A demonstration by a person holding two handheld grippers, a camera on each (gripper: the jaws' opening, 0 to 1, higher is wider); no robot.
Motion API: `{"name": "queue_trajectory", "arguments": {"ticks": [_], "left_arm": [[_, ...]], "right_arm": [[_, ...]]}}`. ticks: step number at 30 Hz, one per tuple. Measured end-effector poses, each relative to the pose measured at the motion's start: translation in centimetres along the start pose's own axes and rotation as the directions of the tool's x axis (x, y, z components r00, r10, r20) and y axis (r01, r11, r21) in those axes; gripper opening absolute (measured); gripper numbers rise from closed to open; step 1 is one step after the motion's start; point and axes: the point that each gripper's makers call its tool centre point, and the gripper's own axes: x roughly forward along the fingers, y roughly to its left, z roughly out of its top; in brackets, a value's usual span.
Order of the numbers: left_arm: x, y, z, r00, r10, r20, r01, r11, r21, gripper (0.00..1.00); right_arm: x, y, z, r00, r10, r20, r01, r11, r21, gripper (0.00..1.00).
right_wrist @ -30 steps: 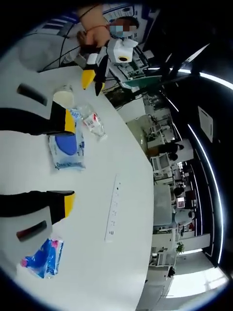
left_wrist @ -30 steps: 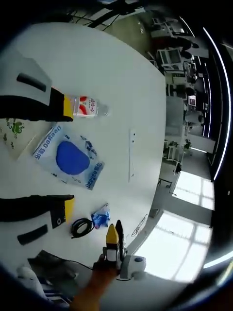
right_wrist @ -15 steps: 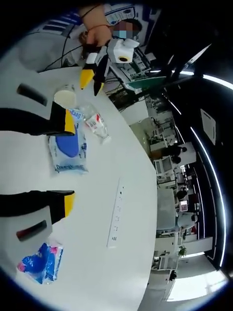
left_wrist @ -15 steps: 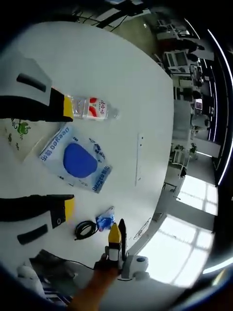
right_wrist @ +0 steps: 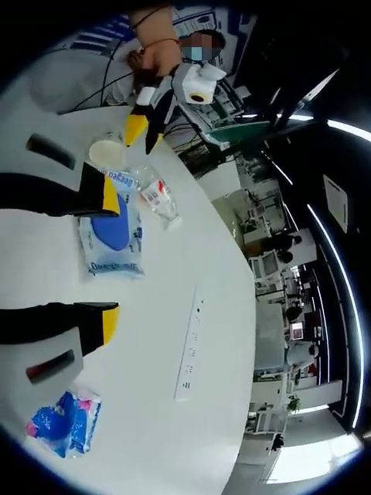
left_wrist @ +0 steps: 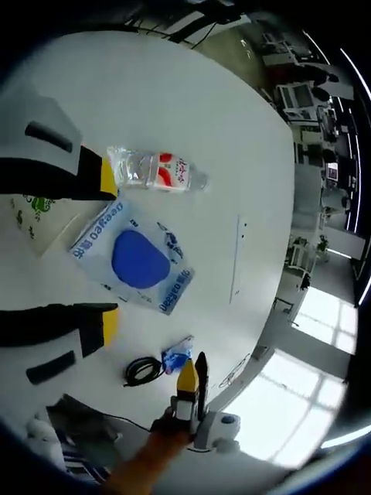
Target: Arrange the tabletop items into an orderly group along one side of the table until the central work area is clear of visible clutter.
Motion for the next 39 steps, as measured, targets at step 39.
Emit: {"name": "queue_trajectory", "arguments": {"ticks": [39], "left_arm": [[4.1, 2.7, -3.0, 0.978, 0.065, -0.199, -0.101, 0.979, -0.177, 0.34]], "right_arm": [[4.5, -1.5, -3.0, 0.995, 0.032, -0.091, -0.032, 0.999, -0.001, 0.35]]}}
